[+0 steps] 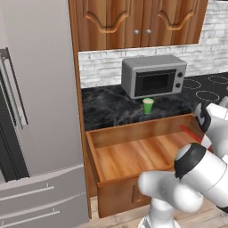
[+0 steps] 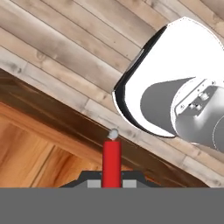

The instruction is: Pick up the straw from the right drawer and put it inside the smoothie cup.

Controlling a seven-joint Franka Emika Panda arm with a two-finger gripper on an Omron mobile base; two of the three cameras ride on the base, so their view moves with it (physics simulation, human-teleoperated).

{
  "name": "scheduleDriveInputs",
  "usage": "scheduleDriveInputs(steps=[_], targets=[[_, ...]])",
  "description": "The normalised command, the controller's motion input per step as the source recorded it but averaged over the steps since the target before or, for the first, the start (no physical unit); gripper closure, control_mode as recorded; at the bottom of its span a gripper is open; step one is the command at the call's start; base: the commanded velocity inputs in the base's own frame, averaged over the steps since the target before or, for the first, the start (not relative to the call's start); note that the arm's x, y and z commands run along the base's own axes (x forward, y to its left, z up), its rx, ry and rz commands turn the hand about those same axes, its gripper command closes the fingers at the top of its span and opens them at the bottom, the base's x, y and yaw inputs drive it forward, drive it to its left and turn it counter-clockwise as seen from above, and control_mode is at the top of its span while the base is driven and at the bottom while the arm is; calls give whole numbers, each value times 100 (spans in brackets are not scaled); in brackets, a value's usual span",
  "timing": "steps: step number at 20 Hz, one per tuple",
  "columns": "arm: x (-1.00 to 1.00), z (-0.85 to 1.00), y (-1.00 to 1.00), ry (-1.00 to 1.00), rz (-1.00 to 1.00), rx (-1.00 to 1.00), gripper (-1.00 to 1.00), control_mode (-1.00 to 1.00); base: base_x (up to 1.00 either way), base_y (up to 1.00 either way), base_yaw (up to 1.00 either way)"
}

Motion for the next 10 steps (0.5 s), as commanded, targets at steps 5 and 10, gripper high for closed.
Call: scheduleDriveInputs(steps=[5,10], targets=[[41,23,-10,12,-2,-3,100,-100,0,0,0],[33,17,-15,12,0,-13,100,-100,0,0,0]])
